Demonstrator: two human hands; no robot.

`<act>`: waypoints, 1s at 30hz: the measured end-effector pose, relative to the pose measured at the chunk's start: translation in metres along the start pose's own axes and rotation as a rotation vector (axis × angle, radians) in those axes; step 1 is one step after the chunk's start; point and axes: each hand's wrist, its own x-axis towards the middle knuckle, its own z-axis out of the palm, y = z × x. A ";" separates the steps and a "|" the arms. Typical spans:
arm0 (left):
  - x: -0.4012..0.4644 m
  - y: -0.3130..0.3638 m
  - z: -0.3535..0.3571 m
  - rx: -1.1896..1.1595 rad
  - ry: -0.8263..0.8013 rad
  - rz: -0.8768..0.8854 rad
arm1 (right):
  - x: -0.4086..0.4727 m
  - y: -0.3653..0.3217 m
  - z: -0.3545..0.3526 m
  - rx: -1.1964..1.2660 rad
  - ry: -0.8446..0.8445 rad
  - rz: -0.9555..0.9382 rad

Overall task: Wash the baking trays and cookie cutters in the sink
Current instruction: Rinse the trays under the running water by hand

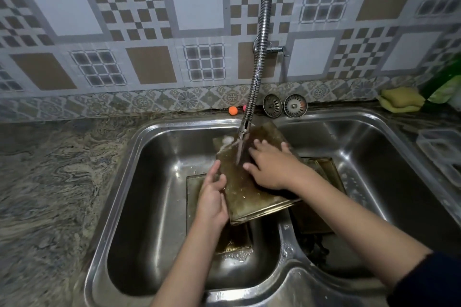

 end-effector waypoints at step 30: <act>-0.008 0.019 -0.009 0.154 -0.046 0.320 | 0.033 -0.025 0.031 0.363 0.461 -0.066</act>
